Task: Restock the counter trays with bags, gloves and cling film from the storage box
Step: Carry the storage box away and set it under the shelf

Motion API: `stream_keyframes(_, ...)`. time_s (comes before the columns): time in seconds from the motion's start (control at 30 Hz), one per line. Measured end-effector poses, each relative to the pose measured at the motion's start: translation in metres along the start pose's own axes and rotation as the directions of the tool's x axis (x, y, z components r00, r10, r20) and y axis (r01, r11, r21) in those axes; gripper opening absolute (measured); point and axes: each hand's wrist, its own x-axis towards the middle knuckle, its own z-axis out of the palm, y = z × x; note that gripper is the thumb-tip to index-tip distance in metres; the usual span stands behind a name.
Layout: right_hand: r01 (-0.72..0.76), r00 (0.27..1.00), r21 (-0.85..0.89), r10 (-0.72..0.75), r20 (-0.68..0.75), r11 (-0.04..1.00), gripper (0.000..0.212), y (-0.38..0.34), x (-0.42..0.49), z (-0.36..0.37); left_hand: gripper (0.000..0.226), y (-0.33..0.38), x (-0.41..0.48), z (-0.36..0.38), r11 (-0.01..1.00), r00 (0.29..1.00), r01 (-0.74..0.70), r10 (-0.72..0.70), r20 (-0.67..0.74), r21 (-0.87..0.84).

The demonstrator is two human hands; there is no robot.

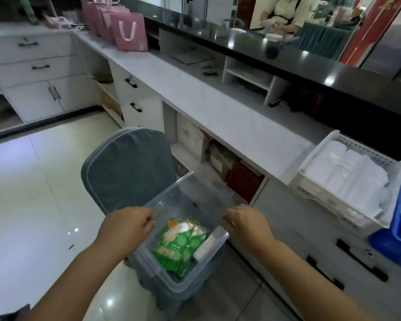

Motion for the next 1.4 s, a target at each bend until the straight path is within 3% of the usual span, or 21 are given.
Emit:
stream_keyframes(0.33, -0.201, 0.961, -0.022, 0.202, 0.189, 0.979, 0.022, 0.007, 0.013, 0.053, 0.015, -0.046, 0.046, 0.037, 0.998, 0.994, -0.016, 0.022, 0.107, -0.055)
stream_keyframes(0.7, -0.404, 0.84, 0.031, 0.358, 0.407, 0.914, 0.017, 0.055, 0.036, 0.113, 0.016, -0.059, 0.128, 0.066, 0.999, 0.974, -0.031, 0.024, 0.227, 0.03)
stream_keyframes(0.83, -0.5, 0.802, 0.043, 0.444, 0.4, 0.865, 0.026, 0.063, 0.034, 0.138, 0.016, -0.057, 0.164, 0.091, 0.995, 0.956, -0.086, 0.07, 0.285, 0.043)
stream_keyframes(1.07, -0.669, 0.694, 0.059, 0.595, 0.405, 0.741, 0.022, 0.046, 0.038, 0.18, 0.017, -0.069, 0.234, 0.15, 0.983, 0.911, -0.186, 0.173, 0.374, -0.001)
stream_keyframes(1.17, -0.718, 0.631, 0.06, 0.612, 0.477, 0.693, 0.024, 0.029, 0.056, 0.211, 0.027, -0.076, 0.265, 0.175, 0.966, 0.881, -0.256, 0.241, 0.407, -0.016)
stream_keyframes(1.27, -0.714, 0.601, -0.046, 0.646, 0.471, 0.698, 0.003, 0.006, 0.087, 0.241, 0.038, -0.079, 0.29, 0.201, 0.926, 0.847, -0.378, 0.348, 0.402, -0.004)
stream_keyframes(1.33, -0.715, 0.593, -0.134, 0.696, 0.405, 0.686, 0.028, -0.001, 0.101, 0.261, 0.044, -0.081, 0.303, 0.218, 0.897, 0.828, -0.442, 0.407, 0.385, 0.001)
stream_keyframes(1.4, -0.77, 0.542, -0.198, 0.785, 0.3, 0.607, 0.033, 0.003, 0.106, 0.276, 0.049, -0.083, 0.311, 0.233, 0.874, 0.807, -0.487, 0.451, 0.381, -0.003)
